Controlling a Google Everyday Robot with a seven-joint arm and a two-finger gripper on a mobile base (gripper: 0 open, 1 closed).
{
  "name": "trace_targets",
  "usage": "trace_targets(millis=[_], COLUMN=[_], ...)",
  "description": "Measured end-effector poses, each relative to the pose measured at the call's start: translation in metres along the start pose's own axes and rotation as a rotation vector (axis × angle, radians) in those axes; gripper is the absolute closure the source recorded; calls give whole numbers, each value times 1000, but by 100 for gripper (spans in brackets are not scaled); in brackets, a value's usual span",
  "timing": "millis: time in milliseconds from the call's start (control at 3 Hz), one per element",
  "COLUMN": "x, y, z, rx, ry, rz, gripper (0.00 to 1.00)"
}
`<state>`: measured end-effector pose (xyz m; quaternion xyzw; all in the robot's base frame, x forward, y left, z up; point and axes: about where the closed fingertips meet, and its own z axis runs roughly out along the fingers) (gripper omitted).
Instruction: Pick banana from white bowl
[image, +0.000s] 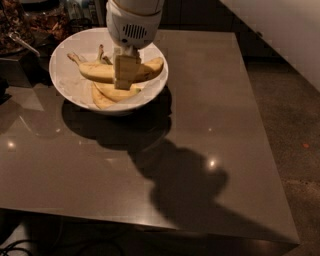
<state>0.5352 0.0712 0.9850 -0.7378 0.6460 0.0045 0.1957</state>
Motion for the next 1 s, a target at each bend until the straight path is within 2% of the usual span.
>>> trace_targets(millis=[333,1000], x=[8,35], y=[22,55], z=[-19,-29], rx=[22,30], ry=[-13,-44], rz=[-3,54], gripper=[100,100])
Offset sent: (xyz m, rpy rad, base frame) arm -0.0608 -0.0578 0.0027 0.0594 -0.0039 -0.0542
